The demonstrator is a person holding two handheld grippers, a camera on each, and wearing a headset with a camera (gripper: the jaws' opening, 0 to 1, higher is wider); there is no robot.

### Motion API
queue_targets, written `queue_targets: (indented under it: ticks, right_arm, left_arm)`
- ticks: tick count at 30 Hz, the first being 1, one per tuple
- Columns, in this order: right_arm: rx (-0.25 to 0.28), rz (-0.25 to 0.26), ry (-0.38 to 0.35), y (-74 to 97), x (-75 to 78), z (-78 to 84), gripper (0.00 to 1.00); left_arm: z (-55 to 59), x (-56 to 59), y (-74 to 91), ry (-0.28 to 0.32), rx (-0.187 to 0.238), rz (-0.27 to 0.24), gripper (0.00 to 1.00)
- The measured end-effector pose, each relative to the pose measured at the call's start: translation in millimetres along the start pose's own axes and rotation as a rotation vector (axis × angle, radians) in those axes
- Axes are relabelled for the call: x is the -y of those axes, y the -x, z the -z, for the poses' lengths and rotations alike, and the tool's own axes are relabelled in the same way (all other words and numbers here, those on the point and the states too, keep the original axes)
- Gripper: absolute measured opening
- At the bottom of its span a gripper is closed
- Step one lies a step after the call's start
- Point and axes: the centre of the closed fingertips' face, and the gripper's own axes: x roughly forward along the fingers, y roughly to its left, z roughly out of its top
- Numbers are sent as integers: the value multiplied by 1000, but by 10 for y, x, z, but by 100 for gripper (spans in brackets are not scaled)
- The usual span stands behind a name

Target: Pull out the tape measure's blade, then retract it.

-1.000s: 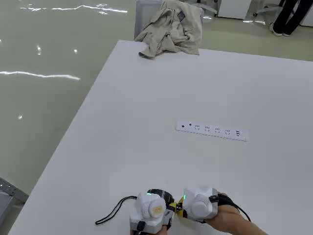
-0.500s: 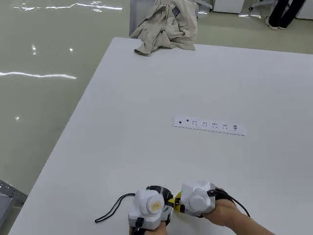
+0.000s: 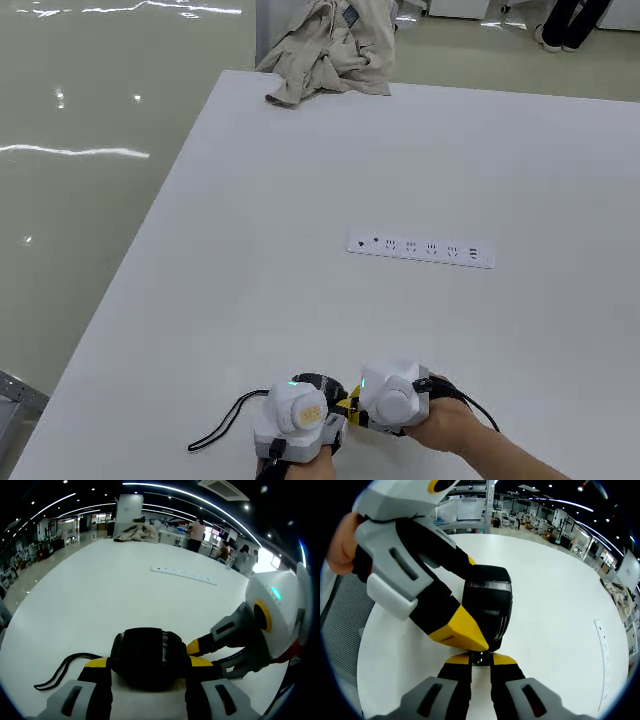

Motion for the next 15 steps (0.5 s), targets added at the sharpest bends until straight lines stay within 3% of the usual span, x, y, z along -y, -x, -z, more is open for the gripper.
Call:
queue_targets:
  ticks: [15]
  right_arm:
    - [-21,0,7,1,-3,-2,14]
  left_arm:
    - [0,-2,4,6,-5,-5,58]
